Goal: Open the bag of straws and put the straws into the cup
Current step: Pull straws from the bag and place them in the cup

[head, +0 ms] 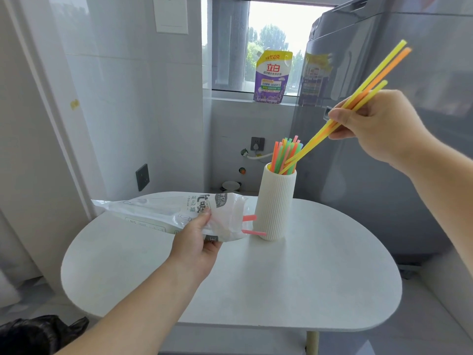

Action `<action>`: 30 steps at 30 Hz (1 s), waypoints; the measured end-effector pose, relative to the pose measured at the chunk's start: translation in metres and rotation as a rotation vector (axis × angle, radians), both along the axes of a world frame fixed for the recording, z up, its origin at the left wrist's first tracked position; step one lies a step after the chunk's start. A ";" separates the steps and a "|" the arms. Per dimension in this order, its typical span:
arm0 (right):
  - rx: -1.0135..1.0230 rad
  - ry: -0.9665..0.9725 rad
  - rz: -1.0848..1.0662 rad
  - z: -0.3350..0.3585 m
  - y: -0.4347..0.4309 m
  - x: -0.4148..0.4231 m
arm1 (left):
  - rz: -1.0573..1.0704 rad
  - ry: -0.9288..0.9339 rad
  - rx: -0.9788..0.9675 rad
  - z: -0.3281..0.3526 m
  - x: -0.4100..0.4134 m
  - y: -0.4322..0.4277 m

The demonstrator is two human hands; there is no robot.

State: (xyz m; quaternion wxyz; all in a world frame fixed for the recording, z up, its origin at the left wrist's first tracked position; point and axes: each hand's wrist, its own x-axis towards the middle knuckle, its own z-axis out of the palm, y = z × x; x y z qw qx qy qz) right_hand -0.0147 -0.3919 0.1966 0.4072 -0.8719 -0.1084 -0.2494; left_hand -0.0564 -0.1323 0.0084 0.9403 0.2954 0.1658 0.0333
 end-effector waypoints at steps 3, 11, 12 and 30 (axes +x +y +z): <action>-0.036 0.011 0.029 -0.001 0.006 0.002 | -0.006 -0.002 0.000 0.000 0.000 0.001; -0.156 0.071 -0.015 0.002 0.025 0.020 | -0.010 -0.004 0.003 -0.001 0.000 0.001; -0.166 0.084 -0.026 0.003 0.028 0.024 | -0.011 -0.004 0.002 -0.001 0.001 0.000; -0.219 0.178 -0.172 -0.013 0.052 0.066 | -0.017 -0.006 0.013 -0.003 0.000 0.000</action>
